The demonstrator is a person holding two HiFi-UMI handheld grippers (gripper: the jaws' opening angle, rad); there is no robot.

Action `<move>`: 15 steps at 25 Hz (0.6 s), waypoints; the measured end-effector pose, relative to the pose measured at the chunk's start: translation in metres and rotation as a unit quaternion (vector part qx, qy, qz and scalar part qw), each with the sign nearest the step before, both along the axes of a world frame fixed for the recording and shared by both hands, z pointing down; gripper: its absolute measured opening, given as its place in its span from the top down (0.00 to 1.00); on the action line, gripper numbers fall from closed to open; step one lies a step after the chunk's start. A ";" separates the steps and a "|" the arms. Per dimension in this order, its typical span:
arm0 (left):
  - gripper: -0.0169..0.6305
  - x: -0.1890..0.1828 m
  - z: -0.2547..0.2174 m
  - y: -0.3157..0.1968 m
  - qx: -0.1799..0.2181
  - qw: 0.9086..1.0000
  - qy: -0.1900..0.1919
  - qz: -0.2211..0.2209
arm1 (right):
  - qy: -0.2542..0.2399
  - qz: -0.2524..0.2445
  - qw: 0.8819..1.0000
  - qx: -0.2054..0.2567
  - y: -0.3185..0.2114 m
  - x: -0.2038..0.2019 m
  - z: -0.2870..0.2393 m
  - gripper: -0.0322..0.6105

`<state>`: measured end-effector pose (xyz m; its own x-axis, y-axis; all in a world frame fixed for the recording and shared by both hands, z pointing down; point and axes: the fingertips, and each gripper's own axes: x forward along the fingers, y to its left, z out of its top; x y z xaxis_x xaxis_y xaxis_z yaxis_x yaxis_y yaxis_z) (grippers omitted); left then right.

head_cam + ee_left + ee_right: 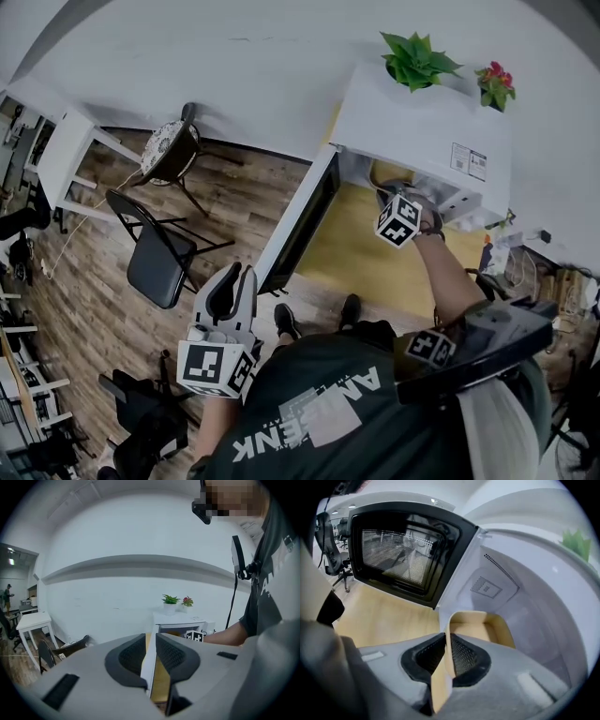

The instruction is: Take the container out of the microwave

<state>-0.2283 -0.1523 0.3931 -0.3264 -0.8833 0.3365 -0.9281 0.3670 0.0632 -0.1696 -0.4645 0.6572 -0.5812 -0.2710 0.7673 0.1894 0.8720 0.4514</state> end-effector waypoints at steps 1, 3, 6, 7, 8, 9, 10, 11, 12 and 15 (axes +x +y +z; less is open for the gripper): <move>0.87 -0.002 0.000 -0.002 0.001 1.000 0.002 0.007 | -0.004 0.003 1.000 -0.003 0.005 0.002 -0.004 0.89; 0.87 -0.007 0.001 -0.005 0.006 1.000 0.003 0.024 | -0.015 0.011 1.000 -0.013 0.017 0.004 -0.014 0.89; 0.88 -0.012 -0.001 -0.011 0.019 0.998 0.006 0.060 | -0.032 0.027 0.998 -0.036 0.039 0.010 -0.030 0.90; 0.88 -0.013 -0.002 -0.014 0.023 0.997 0.008 0.071 | -0.038 0.032 0.998 -0.045 0.048 0.012 -0.036 0.90; 0.88 -0.014 -0.003 -0.016 0.027 0.996 0.009 0.081 | -0.044 0.037 0.997 -0.052 0.056 0.014 -0.041 0.90; 0.88 -0.016 -0.003 -0.018 0.030 0.996 0.011 0.088 | -0.051 0.042 0.996 -0.059 0.064 0.016 -0.046 0.90; 0.88 -0.019 -0.003 -0.019 0.032 0.995 0.012 0.093 | -0.056 0.047 0.995 -0.065 0.072 0.018 -0.051 0.90; 0.88 -0.021 -0.003 -0.020 0.035 0.994 0.014 0.098 | -0.060 0.052 0.994 -0.071 0.080 0.020 -0.055 0.90; 0.88 -0.023 -0.002 -0.020 0.037 0.994 0.016 0.104 | -0.062 0.056 0.994 -0.077 0.088 0.022 -0.058 0.90; 0.90 -0.023 -0.001 -0.024 0.042 0.990 0.023 0.136 | -0.069 0.068 0.992 -0.085 0.110 0.029 -0.069 0.90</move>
